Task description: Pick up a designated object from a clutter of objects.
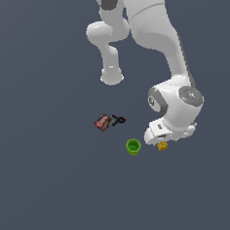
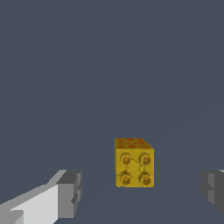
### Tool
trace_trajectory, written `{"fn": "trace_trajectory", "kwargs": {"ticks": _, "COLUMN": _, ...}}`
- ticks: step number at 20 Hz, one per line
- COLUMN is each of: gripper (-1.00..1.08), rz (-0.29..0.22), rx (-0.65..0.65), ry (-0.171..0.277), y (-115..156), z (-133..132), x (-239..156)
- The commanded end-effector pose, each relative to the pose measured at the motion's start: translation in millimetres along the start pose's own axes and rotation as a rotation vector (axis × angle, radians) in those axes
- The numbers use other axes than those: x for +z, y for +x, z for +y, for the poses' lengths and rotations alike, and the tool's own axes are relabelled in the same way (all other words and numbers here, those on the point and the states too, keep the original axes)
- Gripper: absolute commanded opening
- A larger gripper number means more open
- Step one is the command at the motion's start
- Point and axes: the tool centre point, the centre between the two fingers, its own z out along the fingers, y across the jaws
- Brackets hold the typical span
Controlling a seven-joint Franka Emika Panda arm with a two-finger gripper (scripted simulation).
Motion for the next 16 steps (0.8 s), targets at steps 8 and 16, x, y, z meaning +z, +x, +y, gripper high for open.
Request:
{"fn": "trace_trajectory", "kwargs": {"ticks": 8, "gripper": 1.00, "rz": 0.000, "rx": 0.000, "ry": 0.000, "y": -1, "z": -1, "x": 41}}
{"fn": "trace_trajectory", "kwargs": {"ticks": 16, "gripper": -1.00, "rz": 0.000, "rx": 0.001, "ry": 0.000, "y": 0, "z": -1, "x": 43}}
